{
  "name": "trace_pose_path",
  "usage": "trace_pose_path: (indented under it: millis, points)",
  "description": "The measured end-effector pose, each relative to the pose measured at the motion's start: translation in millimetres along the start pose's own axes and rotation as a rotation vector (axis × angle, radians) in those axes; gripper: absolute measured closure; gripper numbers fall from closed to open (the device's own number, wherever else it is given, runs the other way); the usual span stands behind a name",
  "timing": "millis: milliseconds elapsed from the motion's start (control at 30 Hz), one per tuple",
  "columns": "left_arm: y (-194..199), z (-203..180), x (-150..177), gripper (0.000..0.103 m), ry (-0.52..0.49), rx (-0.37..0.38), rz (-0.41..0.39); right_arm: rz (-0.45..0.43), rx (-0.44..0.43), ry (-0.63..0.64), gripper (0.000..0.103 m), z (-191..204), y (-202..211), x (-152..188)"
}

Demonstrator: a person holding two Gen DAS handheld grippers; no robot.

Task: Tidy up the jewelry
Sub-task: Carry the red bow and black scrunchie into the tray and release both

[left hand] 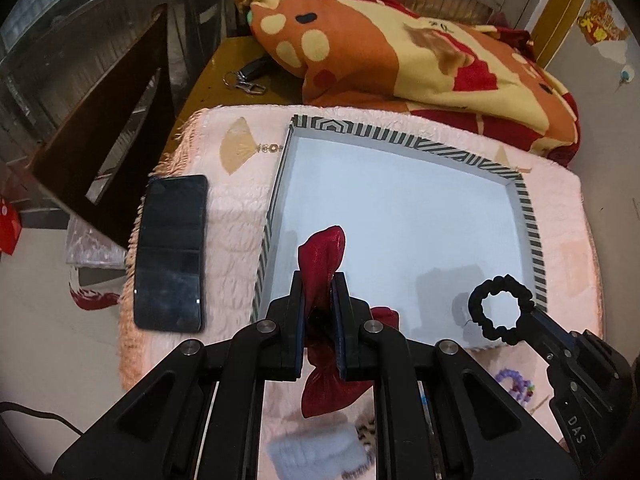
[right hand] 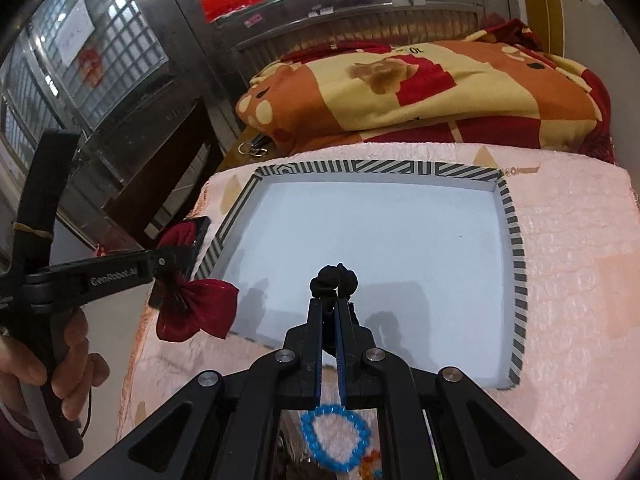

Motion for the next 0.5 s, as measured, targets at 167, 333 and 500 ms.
trace_pose_path:
  millis: [167,333,500]
  points:
    - [-26.0,1.4,-6.3,0.093,-0.012,0.001,0.037,0.041,0.01,-0.001,0.098,3.6,-21.7,0.7]
    - [-49.3,5.5,-6.7,0.092,-0.019,-0.008,0.077,0.101,-0.008,-0.002,0.098,11.6,-47.9,7.0]
    - [-64.4,11.5,-6.6,0.092,-0.015,-0.005,0.109,0.148,-0.056,-0.033,0.098,15.7,-67.8,13.0]
Point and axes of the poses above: each gripper's, at about its wrist camera, not at the fingertips, and y roughly against the way its jaws point, z to its left, x to its underside, the point moved 2 cm from there along -y, roughly the way its jaws point, and after that the axes turned 9 degrees about -z, right-handed, at the moved point
